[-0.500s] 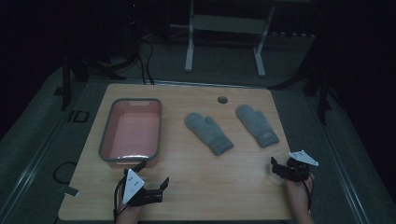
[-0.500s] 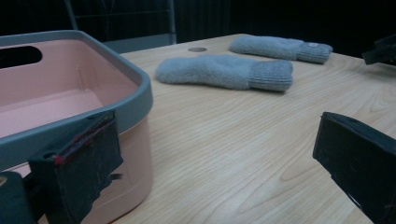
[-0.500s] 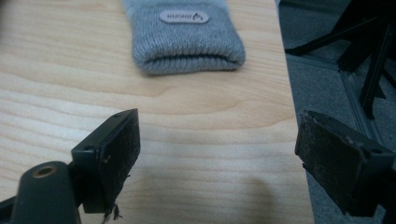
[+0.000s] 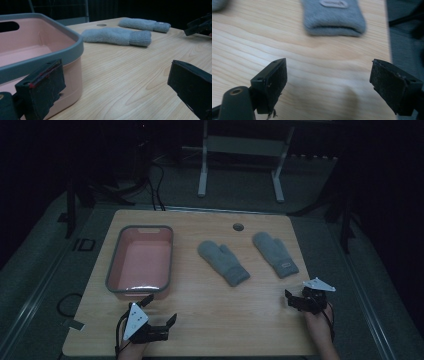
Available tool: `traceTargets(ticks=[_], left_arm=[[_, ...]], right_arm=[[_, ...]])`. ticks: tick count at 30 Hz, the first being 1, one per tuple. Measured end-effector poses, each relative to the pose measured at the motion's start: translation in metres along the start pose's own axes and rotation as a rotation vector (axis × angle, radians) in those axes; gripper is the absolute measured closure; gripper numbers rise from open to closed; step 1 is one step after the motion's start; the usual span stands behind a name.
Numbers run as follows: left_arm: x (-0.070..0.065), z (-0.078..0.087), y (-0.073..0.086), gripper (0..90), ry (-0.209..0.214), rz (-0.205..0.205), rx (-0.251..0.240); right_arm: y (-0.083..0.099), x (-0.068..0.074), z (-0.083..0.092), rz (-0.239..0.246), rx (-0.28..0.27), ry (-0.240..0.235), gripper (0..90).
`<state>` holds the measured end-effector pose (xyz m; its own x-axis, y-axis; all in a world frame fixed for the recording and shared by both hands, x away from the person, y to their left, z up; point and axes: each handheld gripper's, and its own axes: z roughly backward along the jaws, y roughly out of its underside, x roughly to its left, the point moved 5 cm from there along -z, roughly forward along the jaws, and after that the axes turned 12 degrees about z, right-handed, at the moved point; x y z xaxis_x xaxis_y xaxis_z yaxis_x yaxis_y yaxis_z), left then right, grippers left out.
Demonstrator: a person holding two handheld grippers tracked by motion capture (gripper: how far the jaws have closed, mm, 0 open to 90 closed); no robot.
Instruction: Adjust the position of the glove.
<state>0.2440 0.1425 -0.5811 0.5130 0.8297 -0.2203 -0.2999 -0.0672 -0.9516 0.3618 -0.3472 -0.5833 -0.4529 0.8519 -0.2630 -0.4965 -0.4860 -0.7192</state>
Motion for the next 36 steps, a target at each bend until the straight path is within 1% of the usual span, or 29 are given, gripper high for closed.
traceTargets(ticks=[2,3,4,6,7,10,12,13,15,17,19,20,21,22,23,24,26,27,29,30,31,32,33,34,35,36], left_arm=[[0.001,0.002,0.0,1.5,-0.009,-0.011,0.0],[0.001,0.003,0.0,1.5,-0.006,-0.01,-0.002],[0.002,0.004,-0.001,1.5,-0.004,-0.01,-0.003],[0.002,0.004,-0.001,1.5,-0.007,-0.012,-0.004],[0.002,0.004,-0.001,1.5,-0.002,-0.003,-0.007],[0.0,0.004,-0.002,1.5,-0.004,-0.018,-0.006],[0.0,0.004,-0.002,1.5,0.002,-0.015,-0.004],[0.0,0.004,-0.002,1.5,0.002,-0.013,-0.002],[0.0,0.004,-0.002,1.5,0.004,-0.008,-0.006],[0.0,0.005,-0.002,1.5,0.004,-0.007,-0.007],[0.0,0.005,-0.002,1.5,0.007,-0.005,-0.006],[-0.001,0.005,-0.002,1.5,0.007,-0.007,-0.004],[-0.001,0.004,-0.002,1.4,0.009,-0.009,-0.003],[-0.001,0.004,-0.002,1.5,0.009,-0.012,-0.002],[-0.001,0.004,-0.002,1.5,0.006,-0.014,0.0],[-0.001,0.004,-0.002,1.5,0.004,-0.014,0.0],[-0.001,0.005,-0.004,1.5,0.003,-0.008,-0.022],[0.0,0.005,-0.005,1.5,0.0,-0.006,-0.025],[0.001,0.006,-0.004,1.5,-0.002,0.001,-0.022],[0.001,0.006,-0.005,1.5,-0.002,0.005,-0.021],[0.002,0.006,-0.005,1.5,-0.003,0.006,-0.022],[0.001,0.006,-0.005,1.5,-0.004,0.009,-0.026],[0.001,0.006,-0.005,1.5,-0.002,0.01,-0.027],[0.001,0.007,-0.005,1.5,0.0,0.011,-0.027],[0.001,0.007,-0.006,1.5,0.003,0.011,-0.028],[0.0,0.007,-0.006,1.4,0.008,0.012,-0.031]], right_arm=[[-0.005,0.001,0.0,-0.01,-0.003,-0.047,14.4],[-0.008,0.003,0.001,-0.024,0.017,-0.089,14.0],[-0.01,0.004,0.003,-0.027,0.019,-0.096,13.7],[-0.016,0.006,0.005,0.005,0.022,-0.087,12.5],[-0.019,0.007,0.005,0.022,0.028,-0.083,11.7],[-0.029,0.006,0.006,0.028,0.027,-0.079,11.2],[-0.038,0.004,0.006,0.046,0.024,-0.057,11.1],[-0.04,0.004,0.007,0.047,0.022,-0.055,11.1],[-0.049,0.005,0.008,0.054,0.01,-0.066,11.1],[-0.057,0.008,0.008,0.075,0.0,-0.062,11.1],[-0.065,0.011,0.007,0.081,-0.015,-0.065,11.2],[-0.067,0.012,0.006,0.076,-0.011,-0.075,12.2],[-0.07,0.014,0.004,0.066,-0.006,-0.104,13.0],[-0.074,0.016,0.003,0.074,-0.023,-0.126,14.4],[-0.078,0.019,0.003,0.09,-0.044,-0.12,14.6],[-0.082,0.023,0.002,0.116,-0.055,-0.118,15.3],[-0.088,0.03,-0.001,0.142,-0.06,-0.14,15.3],[-0.092,0.035,-0.004,0.151,-0.062,-0.174,15.4],[-0.098,0.041,-0.007,0.167,-0.066,-0.214,16.3],[-0.104,0.045,-0.008,0.184,-0.084,-0.22,18.0],[-0.107,0.047,-0.009,0.193,-0.091,-0.214,19.6],[-0.111,0.051,-0.01,0.206,-0.093,-0.216,19.0],[-0.114,0.055,-0.014,0.21,-0.089,-0.24,17.4],[-0.117,0.057,-0.016,0.204,-0.089,-0.263,17.3],[-0.118,0.061,-0.02,0.197,-0.076,-0.302,16.4],[-0.119,0.065,-0.025,0.193,-0.051,-0.326,15.1]])
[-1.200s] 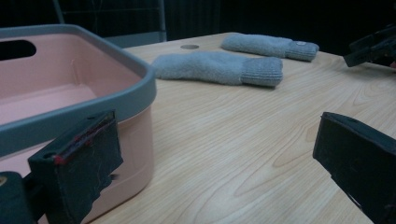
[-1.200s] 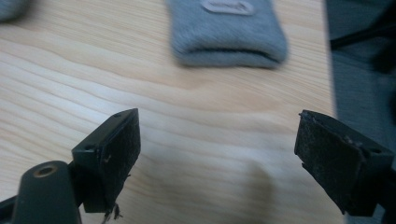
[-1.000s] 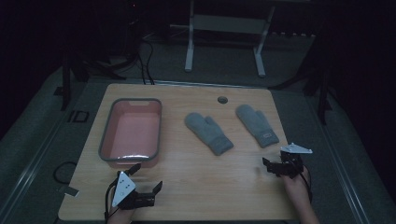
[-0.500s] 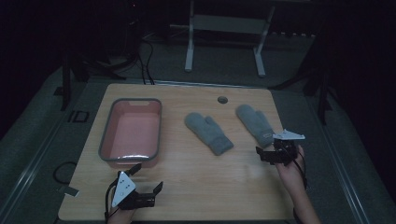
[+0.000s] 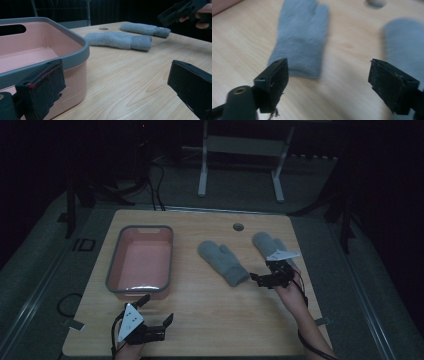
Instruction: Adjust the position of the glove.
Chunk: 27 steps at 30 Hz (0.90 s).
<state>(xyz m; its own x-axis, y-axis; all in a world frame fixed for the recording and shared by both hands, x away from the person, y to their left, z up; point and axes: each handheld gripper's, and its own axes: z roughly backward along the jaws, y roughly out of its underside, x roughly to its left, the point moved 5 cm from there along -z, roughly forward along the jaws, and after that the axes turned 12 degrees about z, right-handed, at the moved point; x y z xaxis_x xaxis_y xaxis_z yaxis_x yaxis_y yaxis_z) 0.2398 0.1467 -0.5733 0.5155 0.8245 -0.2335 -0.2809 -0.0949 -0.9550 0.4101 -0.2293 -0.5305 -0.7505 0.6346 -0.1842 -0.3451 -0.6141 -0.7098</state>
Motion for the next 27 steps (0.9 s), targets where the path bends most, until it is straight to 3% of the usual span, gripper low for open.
traceTargets(ticks=[5,8,9,10,15,20,27], left_arm=[[-0.002,0.0,0.0,1.5,0.005,-0.004,0.001],[-0.002,0.0,0.0,1.5,0.01,0.006,0.005],[-0.002,0.0,-0.001,1.5,0.009,0.003,0.005],[-0.002,0.0,-0.001,1.5,0.009,0.002,0.004],[-0.002,0.0,-0.002,1.5,0.014,0.004,0.002],[-0.003,0.001,-0.004,1.4,0.035,0.026,-0.019],[-0.003,0.001,-0.004,1.5,0.032,0.013,-0.013]], right_arm=[[-0.008,0.01,-0.021,-0.031,0.003,-0.09,12.2],[-0.014,0.013,-0.028,-0.027,0.003,-0.103,12.4],[-0.021,0.015,-0.04,0.026,0.017,-0.076,16.9],[-0.023,0.015,-0.043,0.05,0.025,-0.07,21.0],[-0.04,0.018,-0.064,0.164,0.019,-0.076,40.7],[-0.056,0.02,-0.084,0.202,0.036,-0.131,50.1],[-0.074,0.023,-0.105,0.237,0.028,-0.181,56.4]])
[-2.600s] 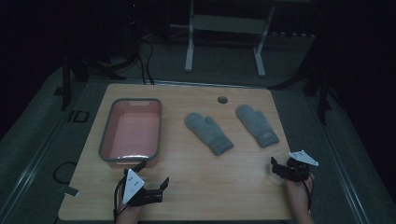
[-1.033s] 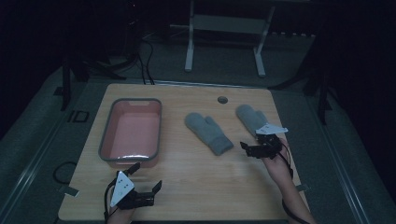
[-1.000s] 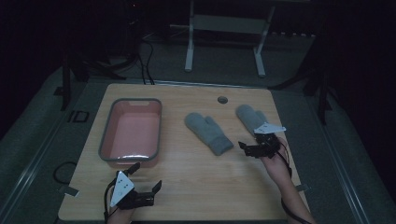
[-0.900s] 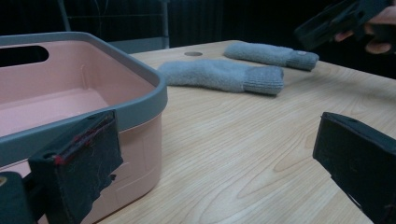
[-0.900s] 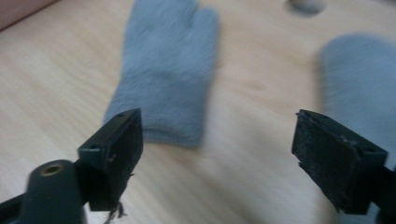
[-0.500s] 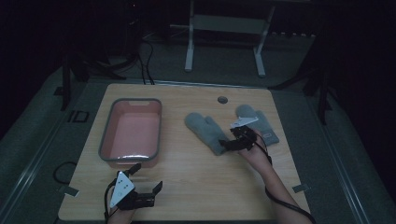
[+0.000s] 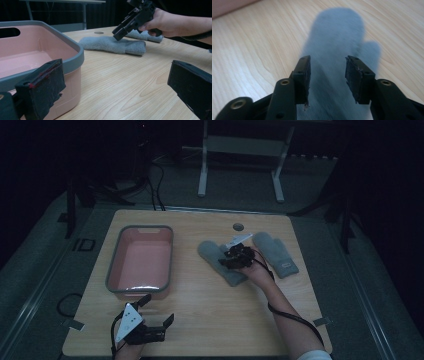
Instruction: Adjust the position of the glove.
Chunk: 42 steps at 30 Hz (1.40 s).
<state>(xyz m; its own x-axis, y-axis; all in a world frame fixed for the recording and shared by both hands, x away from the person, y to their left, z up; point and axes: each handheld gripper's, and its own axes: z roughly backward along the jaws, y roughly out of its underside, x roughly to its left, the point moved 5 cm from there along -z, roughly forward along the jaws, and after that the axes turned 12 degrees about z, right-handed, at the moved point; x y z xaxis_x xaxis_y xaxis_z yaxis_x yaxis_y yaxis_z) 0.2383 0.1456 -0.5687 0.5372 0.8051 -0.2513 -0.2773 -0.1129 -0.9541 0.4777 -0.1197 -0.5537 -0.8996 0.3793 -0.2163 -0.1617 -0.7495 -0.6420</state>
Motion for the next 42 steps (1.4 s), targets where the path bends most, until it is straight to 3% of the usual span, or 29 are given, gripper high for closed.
traceTargets(ticks=[3,5,7,10,15,17,22,25,28,30,33,36,38,42], left_arm=[[-0.002,0.001,-0.001,1.4,0.009,-0.002,-0.014],[-0.003,0.001,-0.002,1.4,0.013,-0.01,-0.02],[-0.004,0.001,-0.002,1.5,0.013,-0.012,-0.017],[-0.005,0.0,-0.001,1.4,0.015,-0.015,-0.008],[-0.004,0.0,-0.001,1.5,0.015,-0.009,-0.013],[-0.004,0.0,-0.001,1.5,0.014,-0.007,-0.015],[-0.004,-0.001,-0.001,1.5,0.01,-0.01,-0.012],[-0.004,-0.001,-0.001,1.5,0.011,-0.013,-0.012],[-0.005,0.0,-0.002,1.5,0.01,-0.019,-0.015],[-0.005,0.0,-0.002,1.5,0.01,-0.022,-0.016],[-0.005,0.001,-0.002,1.5,0.012,-0.021,-0.018],[-0.006,0.001,-0.003,1.5,0.014,-0.025,-0.018],[-0.006,0.001,-0.003,1.5,0.013,-0.026,-0.017],[-0.005,0.001,-0.002,1.5,0.014,-0.024,-0.013]], right_arm=[[0.0,0.0,-0.014,0.026,0.032,-0.013,57.5],[0.007,-0.002,-0.025,-0.002,0.095,-0.011,53.9],[0.009,-0.002,-0.028,-0.012,0.094,-0.013,55.2],[0.011,-0.001,-0.029,0.042,0.087,0.024,65.6],[0.012,0.007,-0.028,0.025,0.075,0.085,83.1],[0.009,0.01,-0.024,-0.024,0.061,0.108,86.6],[0.001,0.012,-0.004,-0.242,-0.038,0.212,88.1],[-0.005,0.016,0.007,-0.376,-0.053,0.301,88.1],[-0.009,0.023,0.011,-0.457,-0.036,0.358,88.1],[-0.01,0.028,0.01,-0.481,-0.015,0.385,88.0],[-0.012,0.036,0.001,-0.51,0.001,0.383,87.9],[-0.009,0.043,-0.016,-0.513,0.027,0.353,87.6],[-0.007,0.047,-0.026,-0.541,0.029,0.322,86.8],[-0.009,0.05,-0.032,-0.561,0.01,0.312,82.4]])
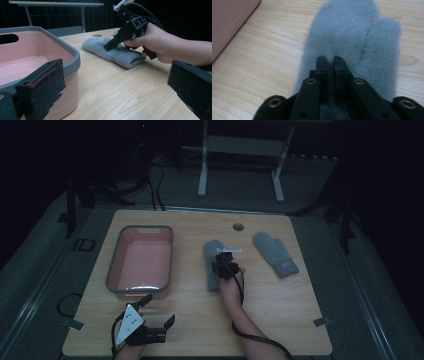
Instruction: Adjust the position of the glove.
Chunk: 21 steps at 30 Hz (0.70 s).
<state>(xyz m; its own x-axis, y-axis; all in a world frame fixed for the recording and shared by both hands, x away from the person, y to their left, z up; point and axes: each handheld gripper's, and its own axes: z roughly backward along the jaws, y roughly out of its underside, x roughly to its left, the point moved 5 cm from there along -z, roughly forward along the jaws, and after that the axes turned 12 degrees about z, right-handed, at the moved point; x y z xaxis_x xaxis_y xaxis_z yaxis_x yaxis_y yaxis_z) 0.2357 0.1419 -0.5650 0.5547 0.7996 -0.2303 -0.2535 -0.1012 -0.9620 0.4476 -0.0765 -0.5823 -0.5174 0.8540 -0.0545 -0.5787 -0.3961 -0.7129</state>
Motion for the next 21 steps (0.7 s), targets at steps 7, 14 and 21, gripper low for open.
traceTargets(ticks=[7,14,21], left_arm=[[0.0,0.001,0.0,1.5,0.001,0.001,0.001],[0.001,0.0,0.001,1.5,-0.011,-0.006,0.008],[0.0,-0.002,0.002,1.5,-0.011,-0.01,0.019]], right_arm=[[-0.009,-0.003,0.021,0.054,-0.047,-0.012,61.6],[-0.015,-0.04,0.059,0.154,-0.094,-0.068,50.0],[-0.004,-0.106,0.085,0.266,-0.106,-0.029,51.1]])
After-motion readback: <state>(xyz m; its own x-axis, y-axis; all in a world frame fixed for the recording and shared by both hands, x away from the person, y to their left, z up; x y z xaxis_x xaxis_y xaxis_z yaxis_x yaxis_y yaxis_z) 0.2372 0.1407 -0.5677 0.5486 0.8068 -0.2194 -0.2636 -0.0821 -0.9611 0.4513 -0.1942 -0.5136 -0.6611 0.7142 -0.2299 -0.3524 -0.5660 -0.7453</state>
